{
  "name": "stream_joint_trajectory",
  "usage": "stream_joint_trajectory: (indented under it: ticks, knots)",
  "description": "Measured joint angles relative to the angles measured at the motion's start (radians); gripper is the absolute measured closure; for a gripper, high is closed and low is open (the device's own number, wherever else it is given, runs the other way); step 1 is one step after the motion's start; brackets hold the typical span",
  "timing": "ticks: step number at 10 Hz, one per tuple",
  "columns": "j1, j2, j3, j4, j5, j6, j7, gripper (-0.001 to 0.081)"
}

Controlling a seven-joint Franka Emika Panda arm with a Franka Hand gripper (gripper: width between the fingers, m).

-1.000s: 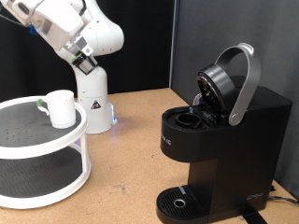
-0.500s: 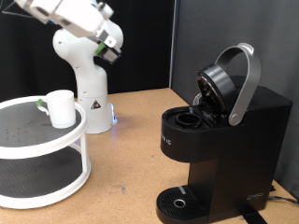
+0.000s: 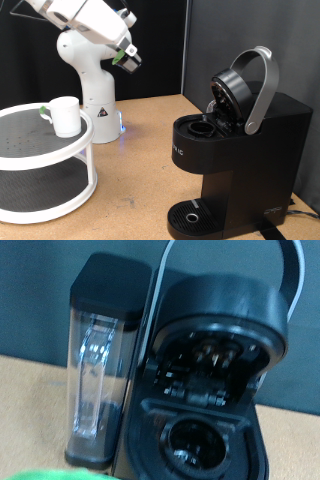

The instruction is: Make a cup of coffee with the keurig machine

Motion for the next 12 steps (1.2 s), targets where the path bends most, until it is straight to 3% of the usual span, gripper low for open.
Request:
stream_joint_trajectory:
  ticks: [2,5,9,12]
  knots:
    - [0.010,0.002,0.025,-0.001,0.040,-0.003,0.074,0.0326]
    - [0.037,0.027,0.107,-0.002,0.091,0.107,0.174,0.0326]
    - [0.068,0.080,0.153,0.004,0.104,0.149,0.187,0.0326]
    - [0.069,0.093,0.165,0.003,0.104,0.172,0.187,0.0326]
